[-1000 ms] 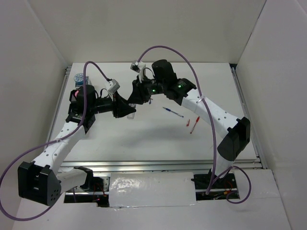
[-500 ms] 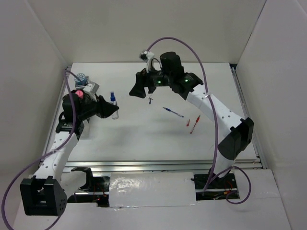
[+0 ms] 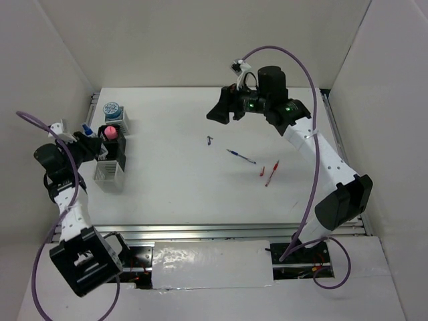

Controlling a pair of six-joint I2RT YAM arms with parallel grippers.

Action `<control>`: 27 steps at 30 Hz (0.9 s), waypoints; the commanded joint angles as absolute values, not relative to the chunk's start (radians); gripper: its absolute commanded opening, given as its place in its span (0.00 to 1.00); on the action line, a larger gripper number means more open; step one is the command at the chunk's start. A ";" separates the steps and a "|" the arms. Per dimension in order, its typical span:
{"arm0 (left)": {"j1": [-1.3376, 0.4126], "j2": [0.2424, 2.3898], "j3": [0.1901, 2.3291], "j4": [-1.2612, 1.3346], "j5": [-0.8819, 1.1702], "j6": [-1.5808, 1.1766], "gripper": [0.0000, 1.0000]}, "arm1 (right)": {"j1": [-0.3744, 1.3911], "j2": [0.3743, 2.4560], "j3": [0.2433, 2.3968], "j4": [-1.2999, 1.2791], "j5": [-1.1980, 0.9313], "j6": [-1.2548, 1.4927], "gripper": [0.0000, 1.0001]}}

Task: Sort the stationery into containers
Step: Place the stationery in the storage box.

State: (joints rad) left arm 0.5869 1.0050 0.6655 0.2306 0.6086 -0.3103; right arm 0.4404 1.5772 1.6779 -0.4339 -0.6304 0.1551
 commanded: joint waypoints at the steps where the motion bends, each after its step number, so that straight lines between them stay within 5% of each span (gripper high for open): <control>1: 0.638 1.093 0.676 0.439 0.696 -0.304 0.00 | 0.439 1.542 1.643 -0.397 -0.661 0.179 0.78; 15: 0.611 1.324 0.713 0.606 0.661 -0.172 0.00 | 0.417 1.505 1.526 -0.371 -0.661 0.161 0.77; 27: 0.540 1.396 0.675 0.709 0.581 -0.152 0.11 | 0.385 1.483 1.473 -0.353 -0.681 0.167 0.77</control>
